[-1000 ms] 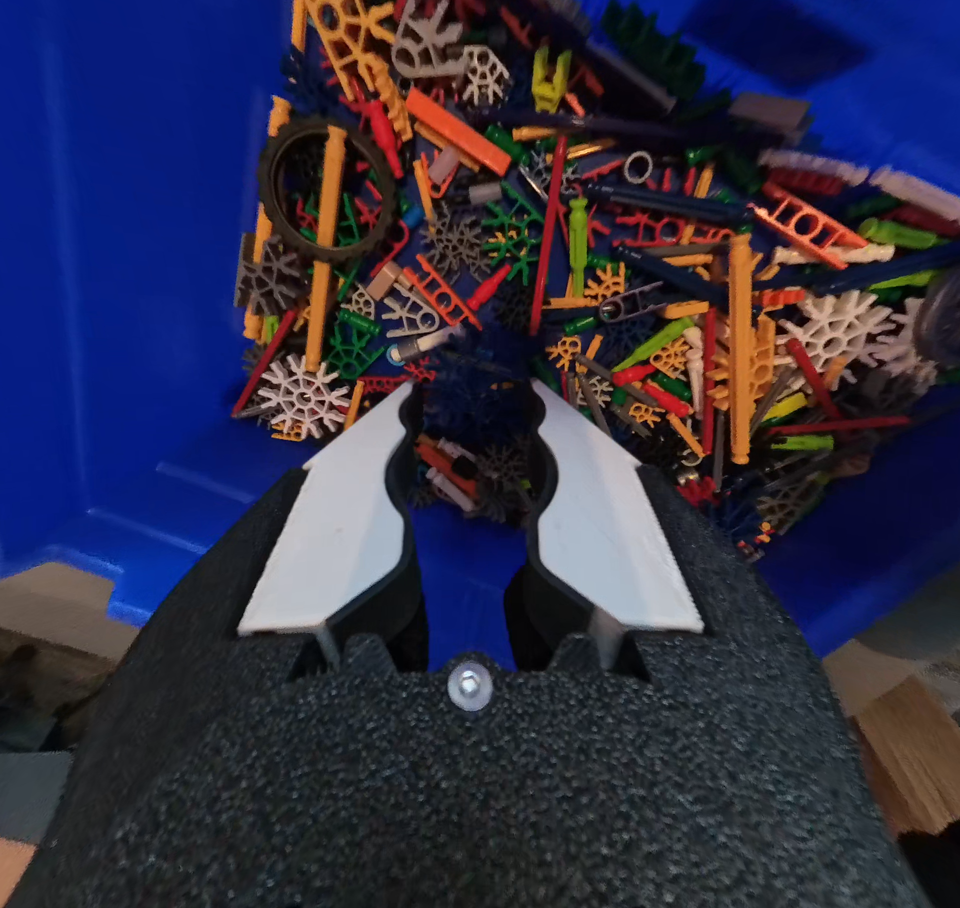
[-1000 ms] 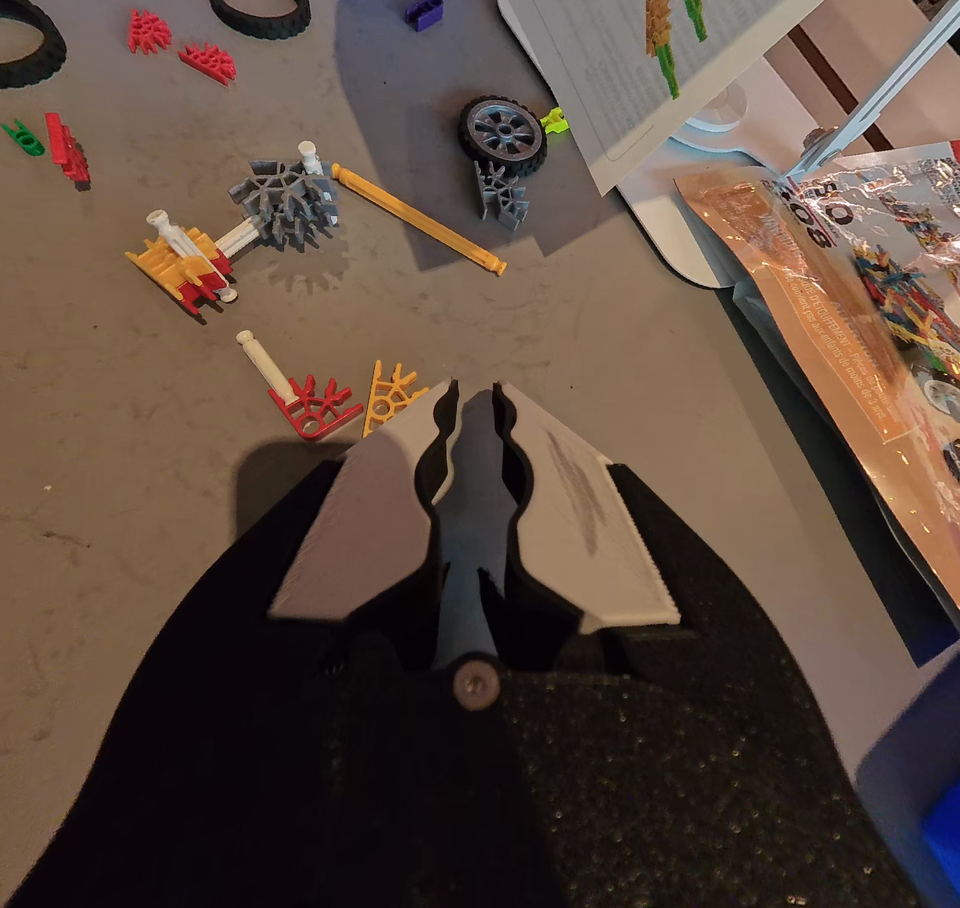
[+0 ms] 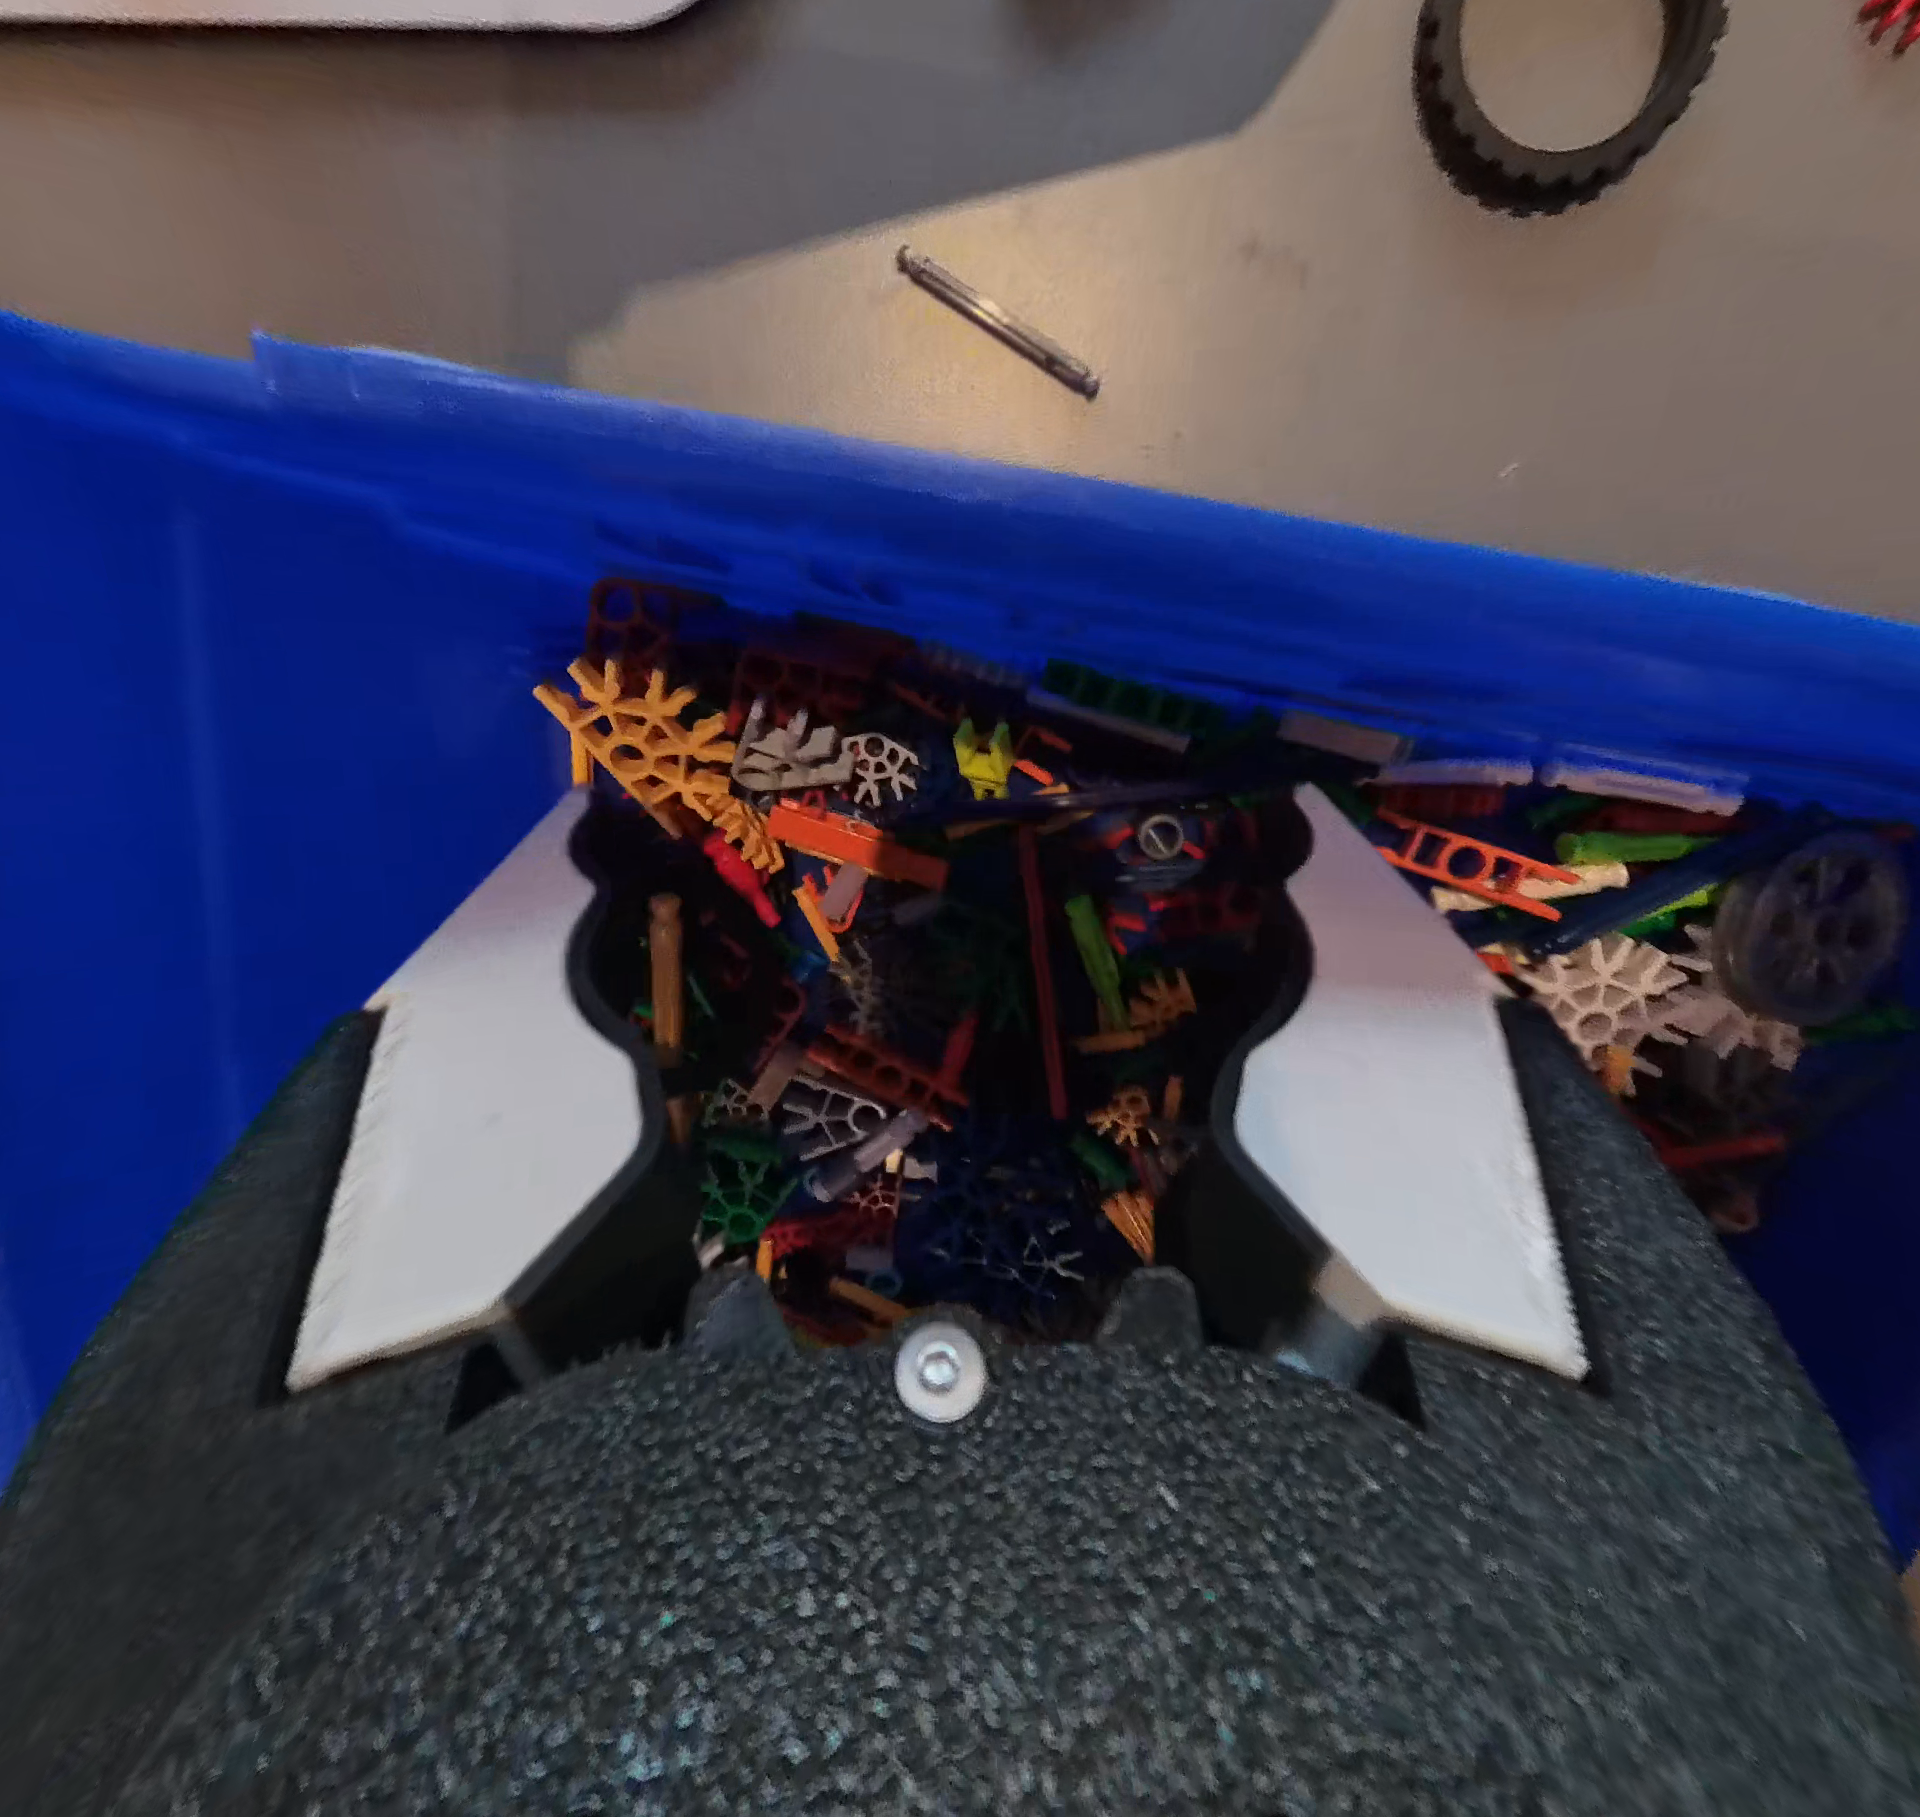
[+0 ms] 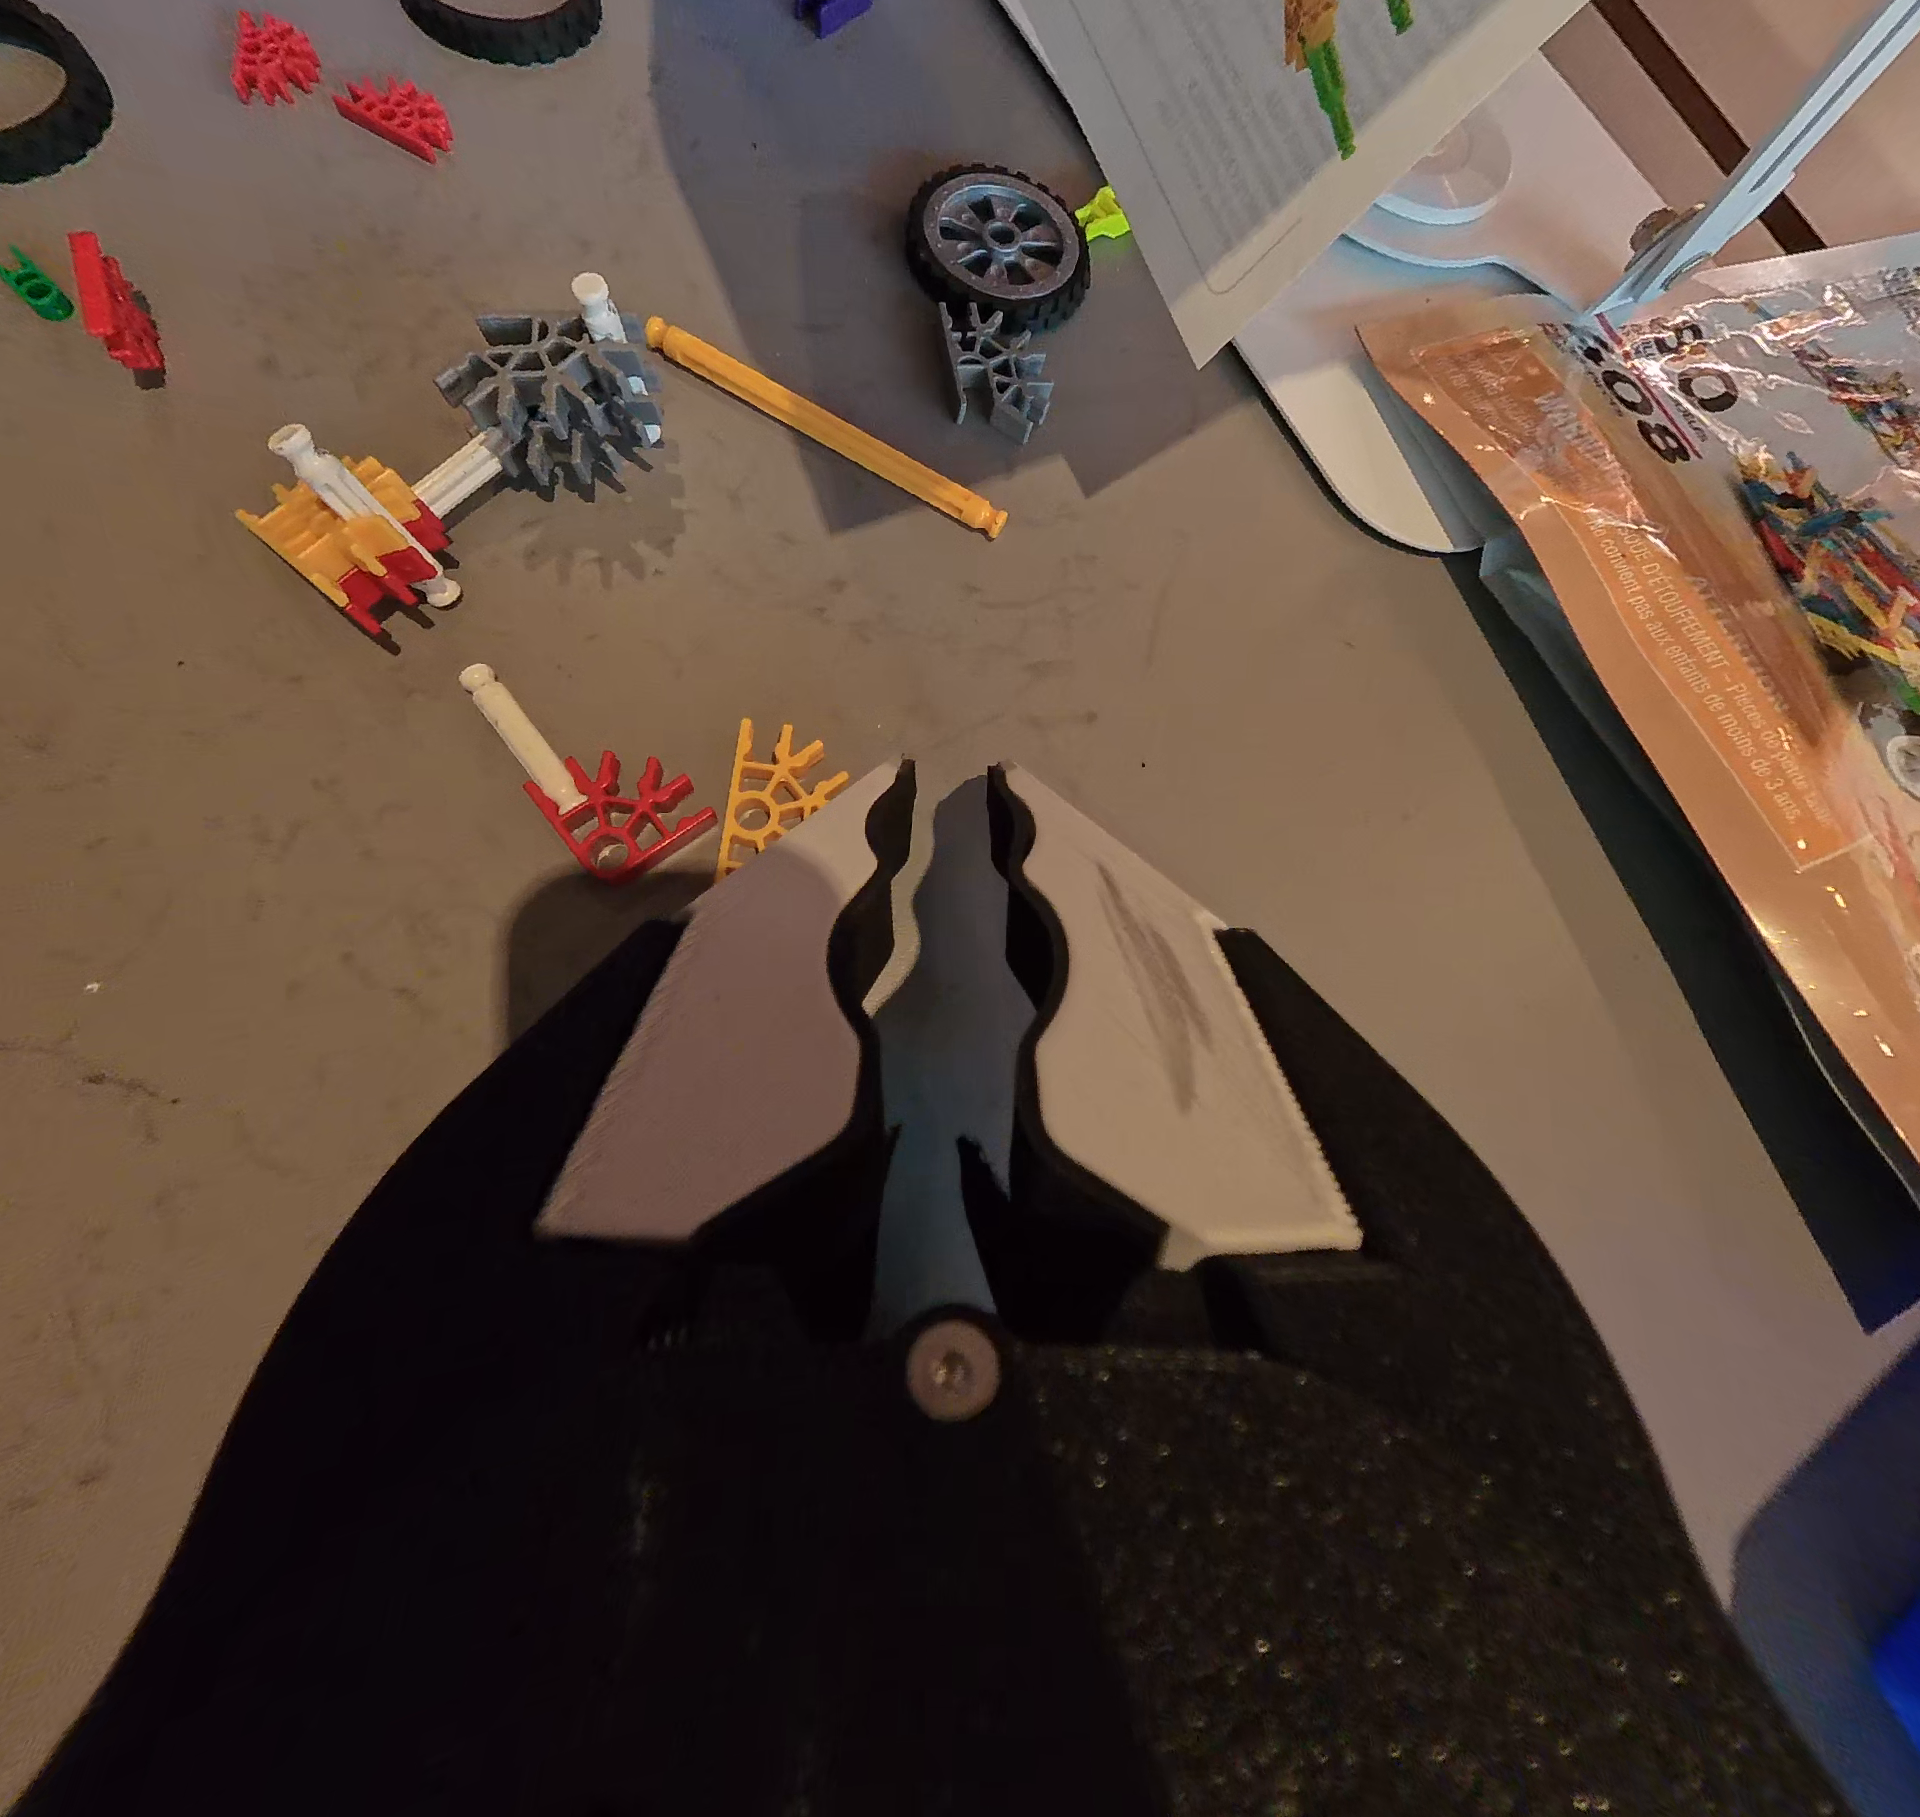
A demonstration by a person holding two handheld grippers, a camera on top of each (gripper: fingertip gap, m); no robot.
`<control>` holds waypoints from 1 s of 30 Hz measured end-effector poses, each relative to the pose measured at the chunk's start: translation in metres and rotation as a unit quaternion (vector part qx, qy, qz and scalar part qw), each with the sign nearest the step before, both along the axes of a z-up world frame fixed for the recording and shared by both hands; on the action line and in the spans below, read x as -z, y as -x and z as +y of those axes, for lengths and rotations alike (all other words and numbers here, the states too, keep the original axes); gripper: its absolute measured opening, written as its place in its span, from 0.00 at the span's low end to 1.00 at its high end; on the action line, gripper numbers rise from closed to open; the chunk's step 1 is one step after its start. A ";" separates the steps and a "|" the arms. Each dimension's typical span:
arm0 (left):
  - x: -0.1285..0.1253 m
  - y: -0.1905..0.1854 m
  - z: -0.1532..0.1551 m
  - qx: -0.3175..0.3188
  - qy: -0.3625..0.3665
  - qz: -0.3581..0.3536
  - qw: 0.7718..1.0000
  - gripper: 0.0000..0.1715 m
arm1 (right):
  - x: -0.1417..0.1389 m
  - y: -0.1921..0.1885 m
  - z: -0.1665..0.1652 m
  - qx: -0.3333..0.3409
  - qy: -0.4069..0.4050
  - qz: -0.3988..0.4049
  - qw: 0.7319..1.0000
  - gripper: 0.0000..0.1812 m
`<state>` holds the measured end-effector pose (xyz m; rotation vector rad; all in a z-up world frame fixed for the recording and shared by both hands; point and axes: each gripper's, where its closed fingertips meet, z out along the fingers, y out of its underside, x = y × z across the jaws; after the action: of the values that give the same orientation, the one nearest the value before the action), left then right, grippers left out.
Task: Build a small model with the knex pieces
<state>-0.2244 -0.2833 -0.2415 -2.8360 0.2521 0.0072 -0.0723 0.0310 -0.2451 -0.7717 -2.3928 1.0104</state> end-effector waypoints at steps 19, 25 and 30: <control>-0.012 -0.027 -0.045 0.024 0.038 -0.086 0.995 0.51 | -0.001 -0.002 -0.001 -0.007 0.003 0.000 1.000 0.08; -0.020 0.002 -0.049 -0.040 0.014 -0.052 0.998 0.61 | 0.000 -0.002 -0.001 -0.007 0.002 -0.001 1.000 0.08; -0.011 0.019 -0.049 -0.054 0.046 -0.014 0.997 0.72 | 0.000 -0.002 -0.001 -0.007 0.003 -0.001 1.000 0.08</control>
<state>-0.2429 -0.3323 -0.2303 -2.9347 0.0964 -0.0211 -0.0707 0.0297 -0.2446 -0.7600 -2.4019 1.0225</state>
